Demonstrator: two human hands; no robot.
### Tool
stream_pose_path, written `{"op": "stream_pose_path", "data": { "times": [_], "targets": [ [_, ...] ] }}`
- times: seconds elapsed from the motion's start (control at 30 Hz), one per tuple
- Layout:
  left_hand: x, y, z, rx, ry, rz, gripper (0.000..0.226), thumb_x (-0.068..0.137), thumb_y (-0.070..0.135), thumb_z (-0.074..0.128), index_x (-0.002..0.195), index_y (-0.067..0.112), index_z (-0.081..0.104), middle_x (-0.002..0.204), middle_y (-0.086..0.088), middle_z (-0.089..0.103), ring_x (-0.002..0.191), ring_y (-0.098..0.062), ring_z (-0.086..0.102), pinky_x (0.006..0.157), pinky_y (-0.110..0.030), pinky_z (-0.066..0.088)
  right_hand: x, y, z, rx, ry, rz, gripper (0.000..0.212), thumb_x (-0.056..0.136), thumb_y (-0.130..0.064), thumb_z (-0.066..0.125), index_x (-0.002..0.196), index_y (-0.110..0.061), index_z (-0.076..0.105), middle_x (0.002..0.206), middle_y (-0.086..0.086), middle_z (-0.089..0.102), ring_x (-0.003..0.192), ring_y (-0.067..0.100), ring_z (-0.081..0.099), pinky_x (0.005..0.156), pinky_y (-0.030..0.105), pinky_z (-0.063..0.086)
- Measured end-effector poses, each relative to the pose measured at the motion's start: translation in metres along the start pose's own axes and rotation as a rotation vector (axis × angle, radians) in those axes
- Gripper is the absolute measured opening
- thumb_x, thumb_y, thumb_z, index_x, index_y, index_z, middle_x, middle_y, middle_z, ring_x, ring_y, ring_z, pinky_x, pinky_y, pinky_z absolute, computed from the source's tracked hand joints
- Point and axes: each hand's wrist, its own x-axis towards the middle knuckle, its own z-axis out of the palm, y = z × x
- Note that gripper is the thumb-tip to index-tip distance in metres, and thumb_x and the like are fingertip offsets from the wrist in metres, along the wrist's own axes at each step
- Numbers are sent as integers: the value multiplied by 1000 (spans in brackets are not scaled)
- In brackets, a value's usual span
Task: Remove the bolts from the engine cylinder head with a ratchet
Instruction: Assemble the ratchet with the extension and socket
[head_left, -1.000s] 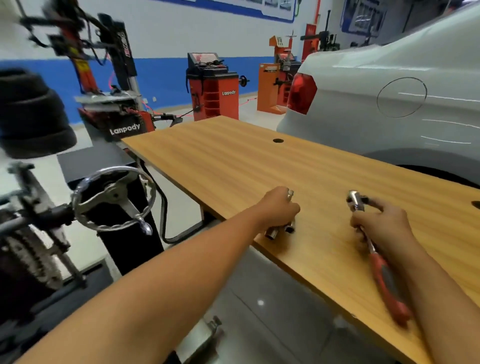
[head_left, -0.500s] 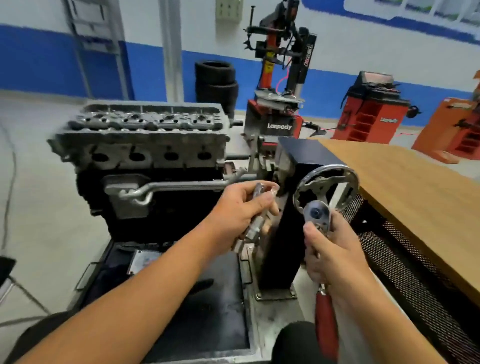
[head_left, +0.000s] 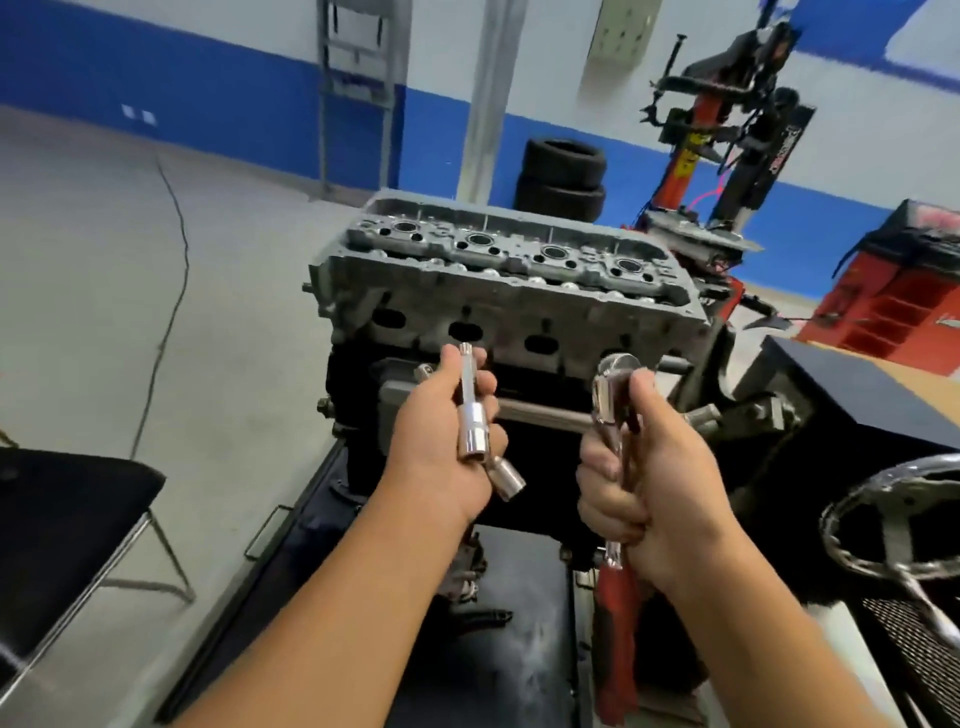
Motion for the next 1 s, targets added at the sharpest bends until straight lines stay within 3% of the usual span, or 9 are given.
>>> {"op": "stream_pose_path", "data": {
  "times": [0.13,0.27,0.4,0.53,0.67,0.77,0.83,0.9,1.0],
  "targets": [
    [10,-10,3,23,82,52,29,109,41,49,95,19,62,69,6,60,50,-7,44,39,-19,35,5,21,-25,282,-118,75,50,93,-62,49,69,-18,47,51,-2,30,24,7,25,36,11,18],
    [13,-17,15,-4,72,128,29,108,42,47,94,19,57,79,6,64,55,-8,48,50,-21,44,15,25,-21,362,-213,143,50,91,-60,54,66,-18,40,51,-1,31,25,8,25,37,13,13],
    [5,-22,10,-236,-11,161,33,107,42,45,92,15,56,79,1,61,41,-7,38,42,-15,40,9,23,-21,328,-323,219,57,91,-67,55,65,-19,40,56,1,6,27,5,24,34,13,14],
    [-1,-26,4,-366,22,181,29,108,41,44,98,15,55,79,2,55,45,-5,38,46,-13,41,1,27,-15,443,-381,229,50,91,-63,54,78,-21,31,51,0,15,28,5,22,33,13,17],
    [3,-21,15,-513,40,228,34,109,33,50,84,11,57,76,-2,59,46,-7,44,39,-15,39,-4,31,-16,423,-420,262,56,94,-66,50,79,-19,24,55,0,1,30,7,17,32,15,16],
    [4,-22,21,-537,9,255,38,108,30,52,79,8,61,74,-5,61,46,-10,46,42,-18,43,-2,31,-18,415,-415,249,58,96,-66,48,75,-17,26,53,-2,6,30,7,18,32,14,18],
    [3,-27,25,-512,1,275,46,108,30,53,71,6,67,71,-5,63,49,-10,46,45,-18,44,1,30,-20,428,-416,226,54,97,-63,48,74,-17,31,50,-1,19,31,7,18,33,14,19],
    [4,-32,29,-466,30,299,39,108,31,53,77,10,64,71,-3,62,52,-9,45,48,-18,43,3,28,-23,453,-416,207,49,98,-60,48,79,-15,40,51,-1,36,32,8,18,35,13,18],
    [1,-37,37,-419,57,334,24,108,32,53,90,17,55,75,-1,60,56,-9,41,49,-19,42,5,25,-32,444,-423,199,48,98,-58,47,82,-13,47,52,-2,41,32,8,16,36,12,18]
  ]
}}
